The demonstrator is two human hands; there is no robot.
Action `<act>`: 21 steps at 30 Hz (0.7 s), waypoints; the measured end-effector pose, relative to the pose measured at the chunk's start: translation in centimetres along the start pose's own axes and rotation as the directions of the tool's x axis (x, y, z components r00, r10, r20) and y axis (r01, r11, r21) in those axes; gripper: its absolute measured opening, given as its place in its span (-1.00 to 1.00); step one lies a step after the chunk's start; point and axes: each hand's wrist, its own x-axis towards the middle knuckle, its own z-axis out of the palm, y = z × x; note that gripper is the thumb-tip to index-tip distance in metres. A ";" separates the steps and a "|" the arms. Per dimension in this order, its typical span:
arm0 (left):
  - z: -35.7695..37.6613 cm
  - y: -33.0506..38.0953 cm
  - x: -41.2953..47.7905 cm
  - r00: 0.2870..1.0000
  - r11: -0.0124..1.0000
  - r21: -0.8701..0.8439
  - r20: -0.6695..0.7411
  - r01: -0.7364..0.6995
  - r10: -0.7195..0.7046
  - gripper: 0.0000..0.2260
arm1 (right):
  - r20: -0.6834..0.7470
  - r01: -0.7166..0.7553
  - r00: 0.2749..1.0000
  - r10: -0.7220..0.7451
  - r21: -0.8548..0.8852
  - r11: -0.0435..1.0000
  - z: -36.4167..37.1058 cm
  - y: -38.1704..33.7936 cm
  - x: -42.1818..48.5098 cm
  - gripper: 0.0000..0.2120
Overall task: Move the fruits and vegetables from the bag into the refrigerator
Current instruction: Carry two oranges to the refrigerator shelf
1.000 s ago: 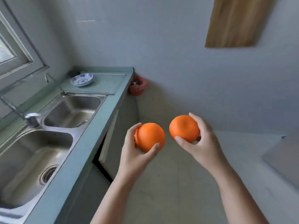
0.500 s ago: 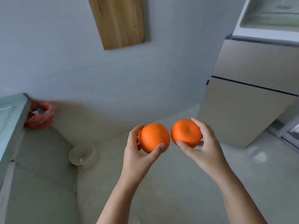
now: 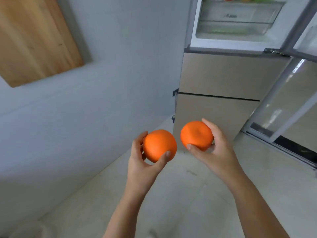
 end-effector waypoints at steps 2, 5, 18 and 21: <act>0.3 0.3 4.0 0.998 0.999 0.000 0.056 -0.035 0.035 -0.45 | -0.043 -0.003 0.999 0.001 -0.024 1.000 0.5 -0.6 3.3 -0.27; 1.5 0.4 9.2 0.989 0.998 -0.019 0.130 -0.063 0.065 -0.45 | -0.115 -0.017 0.993 0.011 -0.045 0.999 0.5 -0.7 7.3 -0.26; 13.2 0.8 23.4 0.940 0.990 -0.076 0.311 -0.119 0.137 -0.40 | -0.324 -0.114 0.941 0.101 -0.021 0.993 -6.0 3.4 20.2 -0.23; 17.5 1.6 27.0 0.931 0.984 -0.089 0.321 -0.153 0.174 -0.39 | -0.375 -0.091 0.921 0.102 0.047 0.995 -9.2 5.0 24.7 -0.23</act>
